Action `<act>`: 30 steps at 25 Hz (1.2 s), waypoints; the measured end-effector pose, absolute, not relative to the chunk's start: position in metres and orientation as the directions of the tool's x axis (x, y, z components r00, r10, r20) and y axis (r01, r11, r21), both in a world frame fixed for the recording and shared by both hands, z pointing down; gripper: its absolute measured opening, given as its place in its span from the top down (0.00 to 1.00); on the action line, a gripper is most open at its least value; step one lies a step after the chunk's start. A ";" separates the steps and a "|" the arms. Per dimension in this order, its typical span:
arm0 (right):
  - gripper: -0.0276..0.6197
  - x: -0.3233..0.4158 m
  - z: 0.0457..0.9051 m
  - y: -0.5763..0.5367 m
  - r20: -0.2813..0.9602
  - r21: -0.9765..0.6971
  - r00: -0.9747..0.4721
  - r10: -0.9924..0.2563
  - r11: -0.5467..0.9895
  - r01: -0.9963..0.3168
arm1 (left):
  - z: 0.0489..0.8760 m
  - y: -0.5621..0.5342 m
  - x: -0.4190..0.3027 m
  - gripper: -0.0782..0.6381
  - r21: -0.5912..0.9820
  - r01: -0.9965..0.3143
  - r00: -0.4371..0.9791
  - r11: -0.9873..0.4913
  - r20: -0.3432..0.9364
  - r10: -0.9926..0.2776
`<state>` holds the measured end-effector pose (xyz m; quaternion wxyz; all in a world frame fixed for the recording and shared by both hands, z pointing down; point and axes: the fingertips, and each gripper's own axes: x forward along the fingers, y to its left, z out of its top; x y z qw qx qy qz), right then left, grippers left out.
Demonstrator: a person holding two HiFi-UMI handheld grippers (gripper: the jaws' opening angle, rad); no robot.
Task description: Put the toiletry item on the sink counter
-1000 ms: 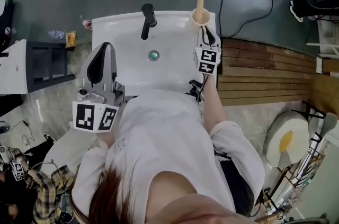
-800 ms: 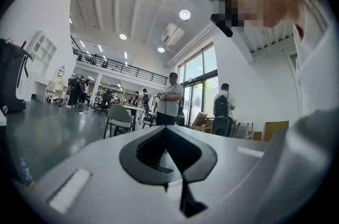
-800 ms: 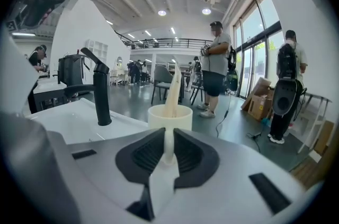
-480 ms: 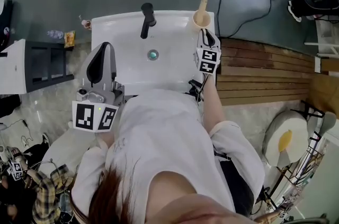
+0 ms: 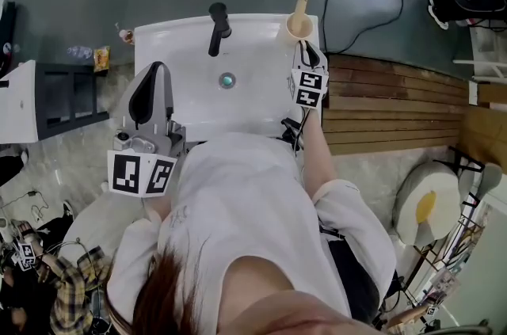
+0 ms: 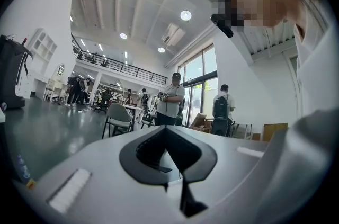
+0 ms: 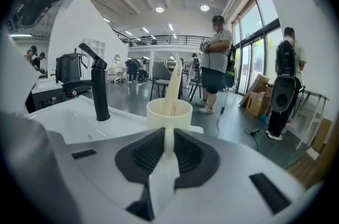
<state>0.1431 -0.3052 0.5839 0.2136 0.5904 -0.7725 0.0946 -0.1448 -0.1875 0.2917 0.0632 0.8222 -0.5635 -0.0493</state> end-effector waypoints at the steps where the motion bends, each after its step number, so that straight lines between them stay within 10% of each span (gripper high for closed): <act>1: 0.88 0.143 0.584 -0.305 0.443 0.110 -0.210 -0.872 0.285 -0.952 | 0.292 -0.187 -0.146 0.91 0.161 -0.921 0.359 -0.356 -0.010 -0.933; 30: 0.81 0.138 0.550 -0.298 0.406 0.236 -0.189 -0.894 0.303 -0.923 | 0.301 -0.182 -0.160 0.91 0.208 -0.919 0.336 -0.335 -0.035 -0.941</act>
